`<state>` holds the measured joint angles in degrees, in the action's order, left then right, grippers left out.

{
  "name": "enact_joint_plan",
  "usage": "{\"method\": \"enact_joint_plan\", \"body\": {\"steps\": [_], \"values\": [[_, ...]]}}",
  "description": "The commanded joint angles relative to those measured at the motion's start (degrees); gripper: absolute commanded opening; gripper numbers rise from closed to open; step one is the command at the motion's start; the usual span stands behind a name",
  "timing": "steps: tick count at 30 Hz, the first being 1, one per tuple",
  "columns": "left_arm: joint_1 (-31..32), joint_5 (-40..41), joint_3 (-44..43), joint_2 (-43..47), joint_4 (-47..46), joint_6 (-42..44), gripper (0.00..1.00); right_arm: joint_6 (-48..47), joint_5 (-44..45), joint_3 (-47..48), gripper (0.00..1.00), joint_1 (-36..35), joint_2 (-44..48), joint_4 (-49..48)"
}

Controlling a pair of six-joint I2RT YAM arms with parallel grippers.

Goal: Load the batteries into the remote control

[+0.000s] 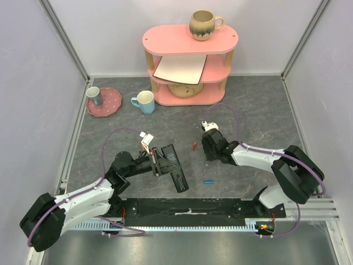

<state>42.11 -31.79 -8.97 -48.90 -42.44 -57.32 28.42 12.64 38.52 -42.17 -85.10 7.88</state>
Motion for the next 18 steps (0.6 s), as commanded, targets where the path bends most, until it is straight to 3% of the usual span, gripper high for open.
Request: {"method": "enact_joint_plan", "body": {"steps": [1, 18], "values": [[-0.18, -0.29, -0.7, -0.23, -2.3, 2.21, 0.02, -0.13, -0.43, 0.85, 0.38, -0.8, -1.04, 4.51], [-0.18, 0.15, -0.17, -0.32, -3.27, 1.69, 0.02, 1.11, 2.91, 1.38, 0.38, -3.18, -1.21, 7.59]]}}
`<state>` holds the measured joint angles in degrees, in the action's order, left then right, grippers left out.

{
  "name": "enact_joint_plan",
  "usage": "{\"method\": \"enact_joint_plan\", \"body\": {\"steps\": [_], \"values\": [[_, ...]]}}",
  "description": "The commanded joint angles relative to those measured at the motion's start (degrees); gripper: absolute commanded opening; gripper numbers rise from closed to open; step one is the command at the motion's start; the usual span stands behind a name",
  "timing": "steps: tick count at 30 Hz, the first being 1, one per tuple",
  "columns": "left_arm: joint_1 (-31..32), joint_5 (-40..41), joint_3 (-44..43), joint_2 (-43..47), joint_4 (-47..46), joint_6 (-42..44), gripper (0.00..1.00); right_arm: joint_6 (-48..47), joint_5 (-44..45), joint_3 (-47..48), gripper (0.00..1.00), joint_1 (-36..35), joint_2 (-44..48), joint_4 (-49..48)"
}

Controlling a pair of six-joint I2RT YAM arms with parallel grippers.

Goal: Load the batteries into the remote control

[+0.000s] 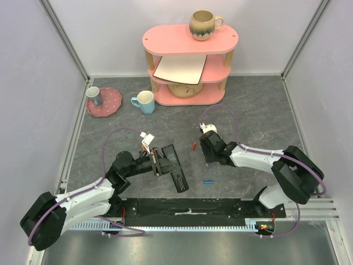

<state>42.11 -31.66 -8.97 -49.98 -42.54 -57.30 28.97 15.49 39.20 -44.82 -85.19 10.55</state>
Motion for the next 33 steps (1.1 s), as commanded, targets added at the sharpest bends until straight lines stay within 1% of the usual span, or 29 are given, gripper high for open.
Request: {"method": "enact_joint_plan", "body": {"steps": [1, 10, 12, 15, 16, 18, 21, 24, 27, 28, 29, 30, 31, 32, 33], "values": [[-0.18, 0.11, -0.08, 1.02, -2.98, 1.66, 0.02, 0.47, 0.07, 0.79, 0.38, -0.53, -1.21, 5.01], [-0.18, 0.46, 0.18, 1.64, -2.46, 1.66, 0.02, -0.67, 1.56, 2.11, 0.39, -0.53, -1.56, 6.41], [-0.18, 0.63, 0.27, 1.64, -2.46, 1.66, 0.02, -1.19, 2.35, 2.81, 0.37, -0.53, -2.69, 6.86], [-0.18, 0.81, 0.27, 1.64, -2.46, 1.58, 0.02, -1.81, 3.76, 3.78, 0.23, -0.53, -5.6, 7.47], [-0.18, 0.81, 0.27, 1.72, -2.46, 1.58, 0.02, -1.55, 4.2, 4.04, 0.11, -0.53, -6.21, 7.99], [-0.18, 0.63, 0.36, 2.25, -2.11, 1.58, 0.02, -0.59, 4.64, 4.13, 0.01, -0.53, -6.4, 8.09], [-0.18, 0.98, 0.62, 4.09, -0.7, 2.01, 0.02, 1.78, 5.17, 3.69, 0.0, -0.53, -2.28, 8.35], [-0.18, 2.21, 1.06, 6.63, 1.4, 2.54, 0.02, 6.61, 6.48, 4.3, 0.0, -0.53, 3.96, 10.54], [-0.18, 4.58, 1.32, 9.71, 4.38, 3.33, 0.02, 18.01, 9.38, 4.22, 0.0, 0.51, 10.64, 12.56], [-0.18, 5.63, 1.41, 10.5, 5.18, 3.42, 0.02, 21.79, 8.43, 3.09, 0.0, 2.87, 12.22, 12.66], [-0.18, 7.91, 1.5, 11.21, 6.15, 3.6, 0.02, 28.96, 7.29, 2.38, 0.0, 4.37, 14.85, 12.22], [-0.18, 8.97, 1.5, 12.17, 7.38, 3.86, 0.02, 31.47, 6.58, 1.85, 0.0, 5.61, 15.57, 10.83], [-0.18, 10.03, 1.5, 13.58, 9.3, 4.03, 0.02, 33.59, 9.36, 2.37, 0.0, 6.05, 15.93, 10.99], [-0.18, 12.39, 1.68, 14.37, 10.45, 4.12, 0.02, 39.26, 11.3, 3.07, 0.0, 6.14, 15.23, 11.94], [-0.18, 13.72, 1.94, 14.99, 11.25, 4.04, 0.02, 41.76, 12.54, 3.86, 0.0, 6.15, 14.44, 14.48]]}}
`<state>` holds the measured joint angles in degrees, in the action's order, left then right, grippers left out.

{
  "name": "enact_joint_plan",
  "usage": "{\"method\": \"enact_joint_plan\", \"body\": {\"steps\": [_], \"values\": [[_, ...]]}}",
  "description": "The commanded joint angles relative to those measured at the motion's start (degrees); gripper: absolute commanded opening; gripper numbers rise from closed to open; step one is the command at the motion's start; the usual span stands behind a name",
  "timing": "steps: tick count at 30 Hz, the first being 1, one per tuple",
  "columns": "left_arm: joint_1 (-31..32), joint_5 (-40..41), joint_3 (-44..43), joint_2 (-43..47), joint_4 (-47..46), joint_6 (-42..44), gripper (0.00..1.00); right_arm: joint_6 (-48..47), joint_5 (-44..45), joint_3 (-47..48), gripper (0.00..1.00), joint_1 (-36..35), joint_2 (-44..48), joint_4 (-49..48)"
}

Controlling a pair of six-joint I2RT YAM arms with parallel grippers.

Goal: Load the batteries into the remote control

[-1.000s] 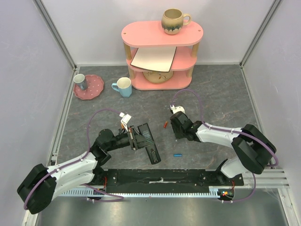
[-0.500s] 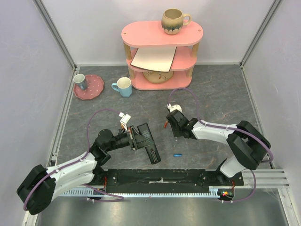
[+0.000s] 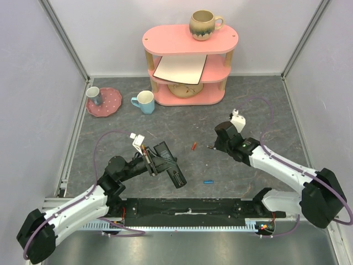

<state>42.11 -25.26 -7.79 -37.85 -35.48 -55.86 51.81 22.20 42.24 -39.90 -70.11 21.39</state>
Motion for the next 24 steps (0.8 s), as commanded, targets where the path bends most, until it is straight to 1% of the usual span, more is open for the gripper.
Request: {"method": "enact_joint_plan", "body": {"steps": [1, 2, 3, 5, 6, 9, 10, 11, 13, 14, 16, 21, 22, 23, 24], "values": [[-0.18, 8.46, 1.02, 4.26, 5.5, 2.33, 0.02, 21.9, 6.54, 2.22, 0.0, 2.1, -1.69, 4.62], [-0.27, 10.82, 1.81, 4.88, 5.86, 1.55, 0.02, 26.71, 6.63, 2.93, 0.0, 2.8, -4.22, 5.41], [-0.18, 12.23, 2.16, 5.5, 6.3, 1.02, 0.02, 29.29, 6.55, 3.55, 0.0, 4.12, -5.47, 7.07], [-0.18, 16.0, 3.48, 7.87, 7.71, -0.57, 0.02, 32.9, 6.37, 4.17, 0.0, 5.18, -8.72, 7.35], [-0.18, 17.07, 3.92, 8.83, 8.06, -0.92, 0.02, 36.48, 6.46, 4.08, 0.0, 6.05, -9.6, 6.66], [-0.1, 20.41, 5.33, 12.96, 9.64, -0.75, 0.02, 40.46, 6.28, 3.99, 0.0, 8.16, -12.94, 4.81], [-0.1, 21.47, 5.59, 14.02, 10.78, -1.18, 0.02, 41.08, 6.37, 4.17, 0.0, 8.52, -14.08, 4.28], [-0.1, 23.83, 5.68, 16.64, 13.83, -1.36, 0.02, 41.78, 6.8, 4.34, 0.0, 8.78, -14.62, 4.02], [-0.01, 25.08, 6.03, 18.85, 16.05, -1.45, 0.02, 43.71, 7.33, 4.87, 0.0, 9.66, -16.1, 3.23], [-0.09, 27.17, 6.03, 20.34, 17.63, -1.62, 0.02, 44.42, 7.42, 5.04, 0.0, 10.01, -16.64, 3.14], [-0.01, 28.06, 6.12, 21.41, 18.87, -1.8, 0.02, 45.83, 6.9, 5.66, 0.0, 10.98, -18.74, 2.78], [-0.01, 27.37, 6.21, 21.85, 19.49, -1.63, 0.02, 47.07, 4.35, 6.71, 0.0, 12.48, -21.74, 1.55], [-0.01, 27.37, 6.21, 21.94, 19.49, -1.54, 0.02, 46.89, 3.83, 6.8, 0.04, 12.56, -22.26, 1.55], [-0.01, 27.28, 6.3, 22.02, 19.49, -1.62, 0.02, 46.37, 3.65, 6.98, 0.12, 12.65, -22.44, 1.47], [-0.01, 27.36, 6.38, 22.11, 19.49, -1.63, 0.02, 45.75, 3.38, 7.33, 0.18, 12.74, -22.62, 1.29]]}}
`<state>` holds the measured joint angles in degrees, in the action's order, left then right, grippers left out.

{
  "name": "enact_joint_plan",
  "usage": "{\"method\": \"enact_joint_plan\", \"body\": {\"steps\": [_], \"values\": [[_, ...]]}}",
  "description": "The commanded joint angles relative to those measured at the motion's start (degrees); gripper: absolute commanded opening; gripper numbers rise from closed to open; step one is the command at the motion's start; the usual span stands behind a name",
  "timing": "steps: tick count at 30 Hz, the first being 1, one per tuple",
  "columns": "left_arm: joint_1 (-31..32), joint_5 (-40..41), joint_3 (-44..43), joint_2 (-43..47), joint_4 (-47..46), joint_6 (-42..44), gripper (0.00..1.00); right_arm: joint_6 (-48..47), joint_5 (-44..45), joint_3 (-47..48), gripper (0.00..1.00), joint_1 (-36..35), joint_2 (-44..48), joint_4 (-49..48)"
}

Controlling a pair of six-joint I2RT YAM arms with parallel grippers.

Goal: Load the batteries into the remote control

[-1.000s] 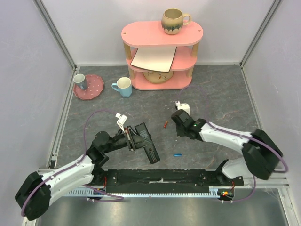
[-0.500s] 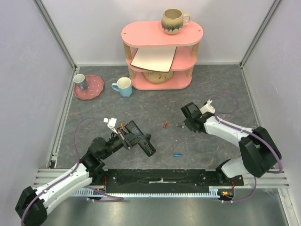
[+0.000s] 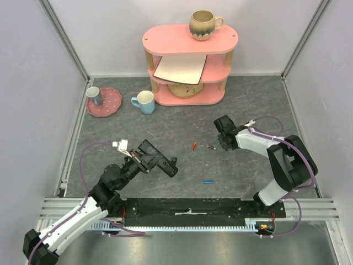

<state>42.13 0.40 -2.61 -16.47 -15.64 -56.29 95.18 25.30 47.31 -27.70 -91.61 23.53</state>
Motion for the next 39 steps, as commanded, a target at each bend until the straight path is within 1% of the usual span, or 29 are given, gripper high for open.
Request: {"method": "enact_joint_plan", "body": {"steps": [1, 2, 4, 5, 8, 11, 12, 15, 16, 18, 19, 21, 22, 23, 25, 28, 30, 31, 32, 33, 34, 36, 39], "values": [[-0.12, 1.88, 1.29, 1.0, -0.36, -1.19, 0.02, 1.69, -0.16, 2.35, 0.23, 0.46, -1.29, -0.94], [-0.12, 1.97, 1.29, 1.0, -0.27, -1.1, 0.02, 0.46, -0.34, 2.52, 0.33, 0.54, -1.29, -0.94], [-0.12, 2.23, 1.38, 1.09, -0.09, -1.1, 0.02, -0.78, -0.6, 2.79, 0.42, 0.55, -1.2, -0.94], [-0.12, 2.23, 1.47, 1.09, -0.09, -1.1, 0.02, -1.39, -1.3, 2.88, 0.51, 0.55, -1.11, -0.94], [-0.03, 2.15, 1.82, 1.35, -0.09, -1.45, 0.02, -3.76, -2.62, 3.31, 0.61, 0.55, -0.67, -0.07], [-0.03, 2.06, 2.17, 1.61, -0.09, -1.89, 0.02, -8.5, -3.15, 4.8, 0.64, 0.55, 0.9, 1.42], [-0.03, 1.97, 2.26, 1.7, -0.09, -1.89, 0.02, -11.47, -3.32, 6.03, 0.64, 0.55, 1.35, 1.61], [-0.12, 1.53, 2.35, 1.88, -0.01, -1.98, 0.02, -28.41, -2.45, 9.8, 0.64, 0.55, 3.89, 2.14], [-0.03, 1.36, 2.44, 1.97, -0.01, -2.07, 0.02, -39.95, -2.27, 10.69, 0.63, 0.55, 5.03, 2.31], [-0.03, 1.18, 2.61, 1.97, -0.01, -2.24, 0.02, -50.13, -3.49, 11.49, 0.63, 0.55, 6.61, 1.0], [-0.03, 1.18, 2.61, 1.79, -0.09, -2.24, 0.02, -59.75, -3.68, 11.49, 0.63, 0.63, 6.88, 0.56], [-0.03, 1.09, 2.61, 1.71, -0.53, -2.16, 0.02, -67.28, -4.03, 11.75, 0.64, 0.63, 5.49, -0.15], [-0.03, 1.0, 2.61, 1.62, -0.79, -2.07, 0.02, -69.84, -2.29, 12.45, 0.63, 0.55, 4.26, 0.89], [-0.03, 1.0, 2.61, 1.44, -0.88, -1.98, 0.02, -73.43, -1.23, 14.11, 0.63, 0.55, 2.77, 3.95], [-0.03, 0.57, 2.61, 1.09, -1.15, -1.45, 0.02, -76.27, -2.09, 14.21, 0.62, 0.55, -0.22, 4.77], [-0.03, -0.14, 2.35, 0.21, -1.15, -0.49, 0.02, -78.65, -5.77, 12.9, 0.64, 0.63, -0.76, 2.67], [-0.03, -0.05, 1.91, -0.05, -1.06, 0.04, 0.02, -79.18, -7.89, 12.63, 0.71, 0.55, -1.28, 2.05], [-0.03, -1.79, 1.82, -0.4, -1.06, 0.04, 0.02, -79.18, -8.25, 12.72, 0.73, 0.55, -1.37, 1.79], [-0.03, -1.98, 1.82, -0.49, -1.06, 0.04, 0.02, -79.44, -9.03, 12.81, 0.84, 0.55, -1.46, 1.52], [-0.03, -2.25, 1.82, -0.49, -1.06, -0.13, 0.02, -79.7, -8.95, 12.81, 0.88, 0.55, -1.55, 1.35], [-0.03, -2.34, 1.82, -0.49, -1.15, -0.13, 0.02, -79.97, -9.13, 12.81, 0.9, 0.55, -1.55, 0.91], [-0.03, -2.34, 1.91, -0.49, -1.15, -0.31, 0.02, -80.76, -9.65, 13.07, 0.9, 0.55, -2.16, 0.73], [-0.03, -2.34, 2.0, -0.58, -1.24, -0.31, 0.02, -81.9, -10.01, 13.25, 0.86, 0.63, -4.1, 0.73]]}}
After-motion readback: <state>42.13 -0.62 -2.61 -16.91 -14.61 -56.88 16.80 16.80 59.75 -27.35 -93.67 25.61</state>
